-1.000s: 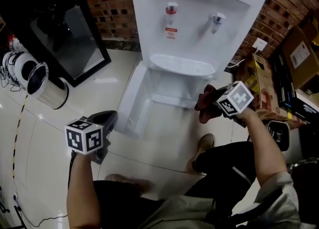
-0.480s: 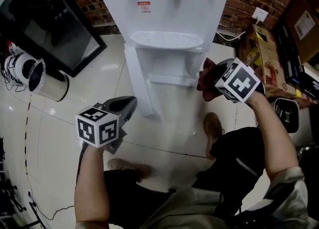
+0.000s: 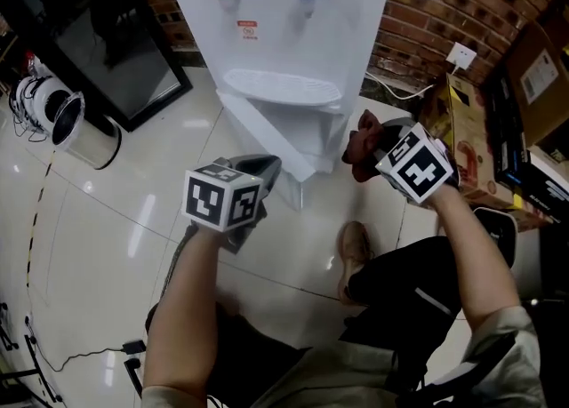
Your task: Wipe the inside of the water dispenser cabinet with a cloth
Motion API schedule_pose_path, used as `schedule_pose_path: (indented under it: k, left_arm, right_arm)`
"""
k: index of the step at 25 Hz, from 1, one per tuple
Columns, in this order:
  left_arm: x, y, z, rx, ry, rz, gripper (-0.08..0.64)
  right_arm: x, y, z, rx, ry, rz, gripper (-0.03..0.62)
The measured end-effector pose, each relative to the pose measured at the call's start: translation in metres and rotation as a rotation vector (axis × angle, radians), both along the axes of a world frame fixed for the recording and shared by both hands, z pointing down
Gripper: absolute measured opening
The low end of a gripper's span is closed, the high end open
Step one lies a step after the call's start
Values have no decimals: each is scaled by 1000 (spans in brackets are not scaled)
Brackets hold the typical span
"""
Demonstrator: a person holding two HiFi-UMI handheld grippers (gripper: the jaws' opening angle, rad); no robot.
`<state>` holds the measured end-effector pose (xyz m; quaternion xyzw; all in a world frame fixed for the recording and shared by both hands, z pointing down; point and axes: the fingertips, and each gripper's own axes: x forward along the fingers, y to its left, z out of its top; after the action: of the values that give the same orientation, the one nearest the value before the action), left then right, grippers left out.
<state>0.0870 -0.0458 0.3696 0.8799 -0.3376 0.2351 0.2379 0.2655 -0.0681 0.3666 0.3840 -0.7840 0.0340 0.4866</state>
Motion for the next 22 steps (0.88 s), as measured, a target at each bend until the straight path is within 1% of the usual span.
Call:
schedule_pose_path:
  k: [4, 7, 9, 11, 13, 15, 17, 19, 22]
  left_arm:
    - [35, -24, -3, 17, 70, -45, 0]
    - [55, -42, -2, 33, 140, -118, 0]
    - [66, -47, 0, 38, 155, -145, 0]
    - [80, -42, 6, 42, 120, -119, 0]
    - [95, -36, 17, 66, 39, -71, 0]
    - [107, -37, 31, 94, -32, -46, 0]
    - [114, -46, 39, 115, -48, -76, 0]
    - [118, -59, 39, 141, -35, -129, 0]
    - [128, -73, 37, 189, -45, -160, 0]
  right_arm:
    - [22, 0, 12, -4, 13, -37, 106]
    - [34, 2, 19, -3, 17, -75, 106]
    - [38, 1, 23, 3, 9, -99, 106]
    - [42, 1, 28, -2, -6, -114, 106]
    - [47, 2, 34, -18, -28, -117, 106]
    - [51, 2, 38, -27, -53, -114, 106]
    - [52, 0, 37, -18, -79, -112, 106]
    - [53, -3, 37, -8, -100, -111, 106]
    - [64, -7, 45, -13, -112, -96, 106]
